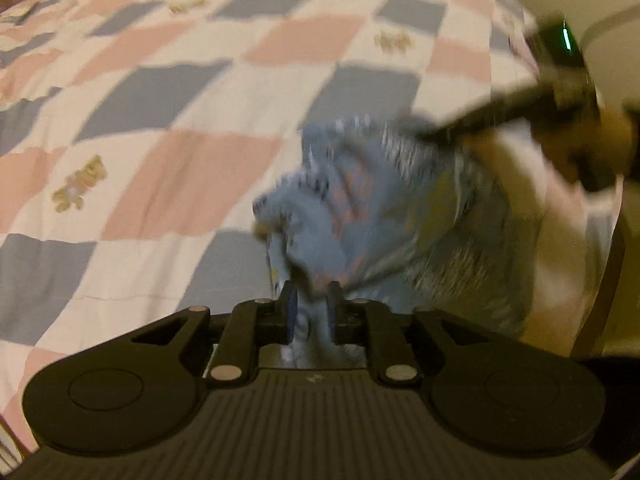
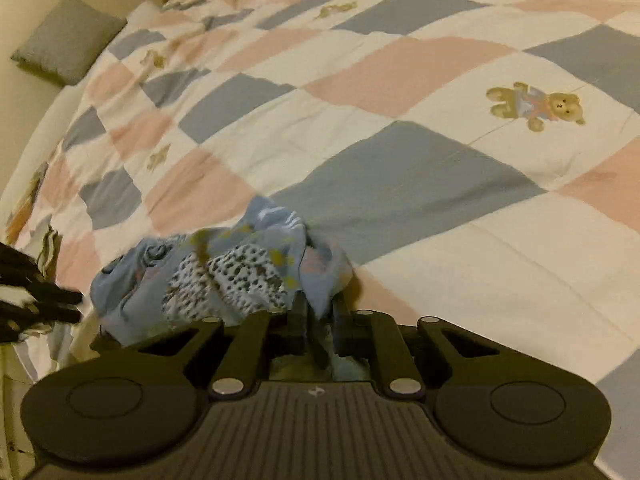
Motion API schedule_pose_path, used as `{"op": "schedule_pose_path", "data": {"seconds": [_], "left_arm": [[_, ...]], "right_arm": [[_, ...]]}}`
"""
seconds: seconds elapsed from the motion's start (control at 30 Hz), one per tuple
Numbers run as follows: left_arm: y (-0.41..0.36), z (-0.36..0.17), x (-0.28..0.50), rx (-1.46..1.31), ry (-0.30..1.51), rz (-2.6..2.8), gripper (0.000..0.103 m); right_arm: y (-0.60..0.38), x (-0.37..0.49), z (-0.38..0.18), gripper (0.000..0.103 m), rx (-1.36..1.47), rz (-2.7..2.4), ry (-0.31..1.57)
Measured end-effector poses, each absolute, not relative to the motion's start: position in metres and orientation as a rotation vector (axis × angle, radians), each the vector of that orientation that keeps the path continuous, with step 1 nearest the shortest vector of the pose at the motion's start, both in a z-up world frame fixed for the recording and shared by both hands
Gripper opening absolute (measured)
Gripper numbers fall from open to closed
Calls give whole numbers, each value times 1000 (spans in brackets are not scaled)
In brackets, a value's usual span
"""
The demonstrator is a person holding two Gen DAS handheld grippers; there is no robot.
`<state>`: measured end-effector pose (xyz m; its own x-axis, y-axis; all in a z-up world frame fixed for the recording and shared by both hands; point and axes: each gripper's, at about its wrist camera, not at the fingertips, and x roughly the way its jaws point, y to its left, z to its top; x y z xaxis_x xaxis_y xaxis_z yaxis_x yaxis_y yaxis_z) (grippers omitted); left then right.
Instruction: Fold clothes
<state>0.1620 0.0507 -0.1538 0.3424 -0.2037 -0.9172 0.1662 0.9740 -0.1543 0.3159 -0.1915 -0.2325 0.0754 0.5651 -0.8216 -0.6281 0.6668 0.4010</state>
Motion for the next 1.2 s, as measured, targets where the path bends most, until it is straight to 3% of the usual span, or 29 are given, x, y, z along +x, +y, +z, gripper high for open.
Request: {"op": "schedule_pose_path", "data": {"seconds": [0.07, 0.23, 0.33, 0.43, 0.6, 0.73, 0.77, 1.07, 1.2], "left_arm": [[50, -140, 166, -95, 1155, -215, 26], [28, -138, 202, -262, 1105, -235, 31], [4, -155, 226, -341, 1145, -267, 38], [-28, -183, 244, -329, 1235, -302, 38], [-70, -225, 247, -205, 1387, -336, 34], [-73, -229, 232, -151, 1401, -299, 12], [-70, -224, 228, -158, 1389, -286, 10], [6, -169, 173, -344, 1272, -159, 8], [29, -173, 148, -445, 1251, -124, 8]], "right_arm": [[-192, 294, -213, 10, -123, 887, 1150], [-193, 220, -168, 10, -375, 949, 987], [-196, 181, -160, 10, -494, 1003, 945], [-201, 156, -168, 10, -522, 1045, 976], [-207, 138, -178, 10, -496, 1080, 1039], [-217, 143, -179, 16, -441, 1082, 1091], [-221, 146, -178, 17, -421, 1078, 1101], [-251, 190, -169, 29, -65, 964, 1130], [-239, 206, -174, 39, 35, 964, 1144]]}}
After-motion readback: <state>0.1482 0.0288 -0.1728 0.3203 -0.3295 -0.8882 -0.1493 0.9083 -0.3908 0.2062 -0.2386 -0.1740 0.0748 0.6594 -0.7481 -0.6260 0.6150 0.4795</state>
